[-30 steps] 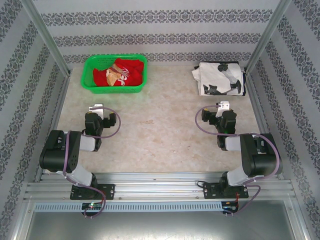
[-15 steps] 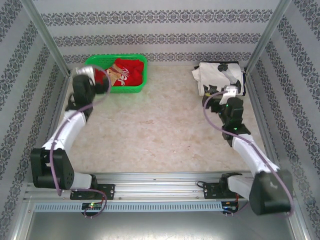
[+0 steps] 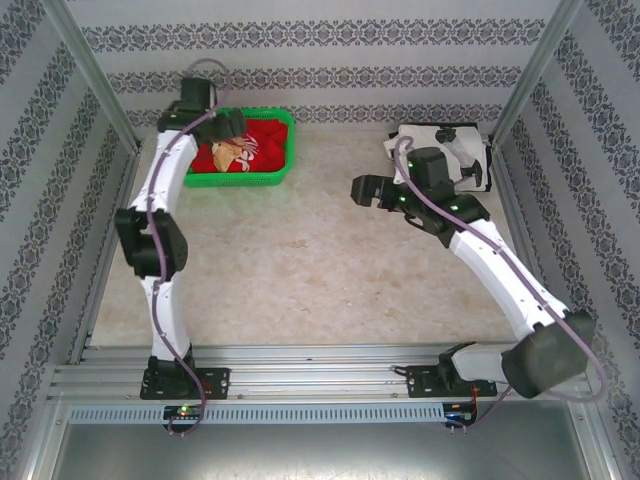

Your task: Fold and stack the t-shirts

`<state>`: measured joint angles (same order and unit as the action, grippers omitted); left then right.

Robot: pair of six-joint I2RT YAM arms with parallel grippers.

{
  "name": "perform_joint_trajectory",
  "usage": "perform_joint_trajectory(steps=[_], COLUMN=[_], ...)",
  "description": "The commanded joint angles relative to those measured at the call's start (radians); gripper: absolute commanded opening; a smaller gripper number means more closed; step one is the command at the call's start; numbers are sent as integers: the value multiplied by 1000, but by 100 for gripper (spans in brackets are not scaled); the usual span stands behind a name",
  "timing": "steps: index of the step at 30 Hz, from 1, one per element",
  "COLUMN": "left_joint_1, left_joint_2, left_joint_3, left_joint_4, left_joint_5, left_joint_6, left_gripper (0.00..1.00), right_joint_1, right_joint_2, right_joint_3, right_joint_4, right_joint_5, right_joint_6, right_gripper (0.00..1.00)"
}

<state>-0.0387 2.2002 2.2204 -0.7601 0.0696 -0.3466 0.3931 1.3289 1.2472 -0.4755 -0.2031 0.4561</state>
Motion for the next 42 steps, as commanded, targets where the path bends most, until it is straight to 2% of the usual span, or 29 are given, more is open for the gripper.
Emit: perform_joint_trajectory(steps=[1, 5, 9, 12, 16, 18, 19, 20, 21, 24, 26, 34, 38, 42], left_joint_1=[-4, -8, -10, -12, -17, -20, -20, -20, -20, -20, -20, -69, -133, -205], left_joint_2=[37, 137, 199, 249, 363, 385, 390, 395, 401, 404, 386, 141, 26, 4], left_joint_3=[103, 163, 174, 197, 339, 348, 343, 344, 344, 378, 411, 441, 446, 508], left_joint_4=[-89, -77, -48, -1, -94, -90, -76, -63, -51, -27, -13, 162, 359, 537], left_joint_5=[-45, -67, -142, -102, -102, -81, -65, -41, -10, 62, 104, 257, 345, 429], left_joint_6=[-42, -55, -68, -70, -101, -109, -110, -111, -114, -132, -140, -183, -300, -443], left_gripper=[100, 100, 100, 100, 97, 93, 88, 77, 57, 17, 2, 0, 0, 0], right_joint_1=[51, 117, 137, 148, 153, 153, 153, 152, 152, 153, 153, 140, 117, 84], right_joint_2=[49, 114, 152, 176, 186, 178, 176, 177, 175, 158, 143, 82, 45, 0], right_joint_3=[66, 97, 114, 121, 124, 120, 117, 114, 111, 90, 77, 17, -23, -61], right_joint_4=[-39, -39, -27, -18, -17, -13, -9, -11, -12, 2, 5, 37, 67, 103], right_joint_5=[-88, -95, -110, -136, -136, -133, -134, -136, -136, -131, -118, -64, -29, -6], right_joint_6=[53, 56, 75, 83, 90, 89, 88, 86, 85, 93, 90, 95, 113, 144], right_gripper=[98, 98, 98, 98, 98, 98, 98, 98, 98, 98, 98, 98, 98, 98])
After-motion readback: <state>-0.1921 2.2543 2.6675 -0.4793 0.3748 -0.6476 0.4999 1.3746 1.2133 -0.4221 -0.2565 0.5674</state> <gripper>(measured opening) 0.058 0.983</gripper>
